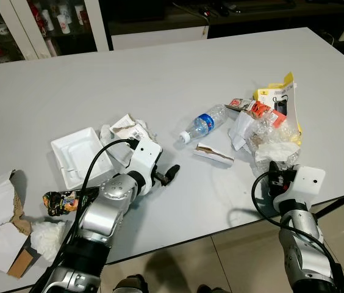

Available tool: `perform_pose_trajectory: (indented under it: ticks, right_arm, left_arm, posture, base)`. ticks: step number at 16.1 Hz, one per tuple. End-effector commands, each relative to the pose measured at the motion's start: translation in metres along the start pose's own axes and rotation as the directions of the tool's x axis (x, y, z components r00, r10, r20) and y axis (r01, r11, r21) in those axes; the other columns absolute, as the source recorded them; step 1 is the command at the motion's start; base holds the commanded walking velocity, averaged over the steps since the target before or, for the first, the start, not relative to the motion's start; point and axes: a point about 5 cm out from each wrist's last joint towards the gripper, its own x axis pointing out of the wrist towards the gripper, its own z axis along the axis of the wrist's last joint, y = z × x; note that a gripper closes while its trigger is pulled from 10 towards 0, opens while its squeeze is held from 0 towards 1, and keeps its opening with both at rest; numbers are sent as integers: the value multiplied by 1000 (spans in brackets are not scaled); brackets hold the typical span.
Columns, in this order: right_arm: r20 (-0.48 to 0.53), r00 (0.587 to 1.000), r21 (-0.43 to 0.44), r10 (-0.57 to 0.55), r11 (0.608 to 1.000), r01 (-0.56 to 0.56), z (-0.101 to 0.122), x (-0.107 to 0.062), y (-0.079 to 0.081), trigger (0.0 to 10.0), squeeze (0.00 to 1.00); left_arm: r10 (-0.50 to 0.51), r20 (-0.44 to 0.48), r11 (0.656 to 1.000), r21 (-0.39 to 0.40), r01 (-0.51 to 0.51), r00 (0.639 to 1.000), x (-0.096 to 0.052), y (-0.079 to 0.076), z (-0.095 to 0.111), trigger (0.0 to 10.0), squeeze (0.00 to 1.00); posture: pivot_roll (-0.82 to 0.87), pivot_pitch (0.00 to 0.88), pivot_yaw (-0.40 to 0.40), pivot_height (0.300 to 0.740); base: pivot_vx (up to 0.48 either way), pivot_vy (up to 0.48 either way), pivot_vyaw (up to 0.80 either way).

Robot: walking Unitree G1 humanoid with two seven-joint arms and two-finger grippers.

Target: Picking trash to rubbish bin

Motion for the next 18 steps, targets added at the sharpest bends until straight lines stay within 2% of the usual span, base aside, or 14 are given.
perform_pose_trajectory:
  ticks: [1,3,8,13,18]
  right_arm:
    - [-14,1000,1,-13,1000,13,-4,-1,-5,0,0]
    - [-11,1000,-2,-15,1000,15,-4,-1,-5,0,0]
    - [-1,1000,-5,-21,1000,21,-4,-1,-6,0,0]
    - [54,998,-12,-25,1000,26,4,-1,-6,0,0]
    - [162,986,-28,-38,999,43,26,-1,-7,0,0]
  left_arm:
    - [-78,-26,996,-38,77,997,-4,-6,-7,10000,0]
    - [-136,-40,990,-33,134,990,-7,-10,-10,10000,0]
    - [-141,-46,990,-28,140,989,-8,-8,-11,10000,0]
    - [-142,-51,990,-16,141,989,-9,-7,-12,10000,0]
    - [-141,-53,990,-12,141,989,-9,-8,-13,10000,0]
  posture:
    - [243,158,-17,740]
    - [243,158,-17,740]
    - [247,154,-14,740]
    - [246,150,-13,740]
    - [242,149,-14,740]
  base:
    - [0,0,0]
    - [0,0,0]
    - [0,0,0]
    - [0,0,0]
    - [0,0,0]
